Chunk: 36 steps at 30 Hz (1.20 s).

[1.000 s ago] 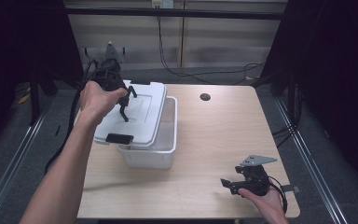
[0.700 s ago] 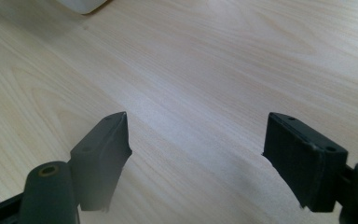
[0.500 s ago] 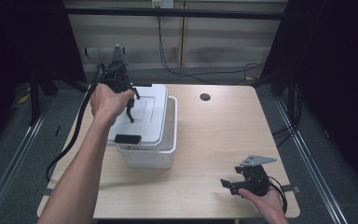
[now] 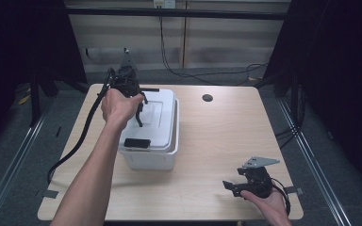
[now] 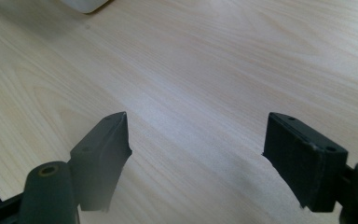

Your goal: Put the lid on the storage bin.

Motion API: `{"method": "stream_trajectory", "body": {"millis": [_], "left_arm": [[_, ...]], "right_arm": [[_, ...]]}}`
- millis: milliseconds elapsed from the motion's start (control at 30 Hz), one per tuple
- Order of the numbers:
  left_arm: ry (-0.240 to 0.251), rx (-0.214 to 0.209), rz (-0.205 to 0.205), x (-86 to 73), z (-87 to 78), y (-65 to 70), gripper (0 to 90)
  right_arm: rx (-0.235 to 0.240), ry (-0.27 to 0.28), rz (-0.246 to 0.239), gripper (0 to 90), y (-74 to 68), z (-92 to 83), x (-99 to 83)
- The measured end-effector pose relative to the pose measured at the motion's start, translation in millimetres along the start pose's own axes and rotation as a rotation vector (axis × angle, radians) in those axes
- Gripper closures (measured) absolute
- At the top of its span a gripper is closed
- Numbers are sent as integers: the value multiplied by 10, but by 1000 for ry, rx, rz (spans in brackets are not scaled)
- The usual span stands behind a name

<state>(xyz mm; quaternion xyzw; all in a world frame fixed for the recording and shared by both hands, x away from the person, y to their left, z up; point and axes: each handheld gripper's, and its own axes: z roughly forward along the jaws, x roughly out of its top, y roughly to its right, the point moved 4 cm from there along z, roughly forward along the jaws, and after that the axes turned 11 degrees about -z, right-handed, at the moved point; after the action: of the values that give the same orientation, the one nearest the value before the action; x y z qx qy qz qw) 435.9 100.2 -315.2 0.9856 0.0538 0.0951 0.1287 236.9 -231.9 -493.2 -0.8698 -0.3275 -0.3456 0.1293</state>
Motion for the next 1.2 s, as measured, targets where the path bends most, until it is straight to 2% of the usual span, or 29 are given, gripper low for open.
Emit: {"method": "stream_trajectory", "body": {"millis": [100, 200, 267, 400, 600, 667, 733, 800, 833, 900, 1000, 1067, 1100, 1133, 1200], "left_arm": [[1, -7, 9, 3, 0, 21, 850], [-5, 8, 2, -4, 52, 24, 849], [5, -4, -14, -4, 74, 28, 850], [-2, -24, -16, -9, 83, 69, 850], [6, -4, -17, -22, 122, 66, 849], [7, -5, -40, -45, 137, 91, 849], [8, 0, -18, -57, 157, 141, 847], [-9, -4, -16, -56, 187, 131, 848], [4, 5, -18, -55, 201, 130, 848], [-1, 2, 2, -53, 200, 124, 848], [3, 4, -12, -56, 202, 122, 848], [-13, 8, -14, -63, 201, 110, 848], [1, 9, -16, -64, 204, 113, 848], [0, 5, -7, -65, 203, 110, 848], [-5, -4, -16, -65, 199, 94, 848]], "right_arm": [[1, 0, 1, 217, -1, 0, 0], [1, 1, -1, 217, -2, -5, -3], [1, 1, -1, 217, -2, -4, -2], [2, -3, 2, 217, -7, -2, -1], [1, -3, -1, 217, -9, -3, -1], [0, -4, -2, 217, -9, -1, -2], [2, -6, 0, 217, -6, 2, 0], [2, -2, -8, 217, -13, -2, -2], [2, -2, -8, 217, -13, -2, -2], [0, -6, -4, 217, -10, -1, -3], [2, -6, -2, 217, -9, 2, -2], [2, -6, -5, 217, -12, 1, -2], [1, -6, -4, 217, -12, 1, -2], [2, -7, -4, 217, -11, 2, -2], [1, -4, -8, 217, -10, 5, -2]]}}
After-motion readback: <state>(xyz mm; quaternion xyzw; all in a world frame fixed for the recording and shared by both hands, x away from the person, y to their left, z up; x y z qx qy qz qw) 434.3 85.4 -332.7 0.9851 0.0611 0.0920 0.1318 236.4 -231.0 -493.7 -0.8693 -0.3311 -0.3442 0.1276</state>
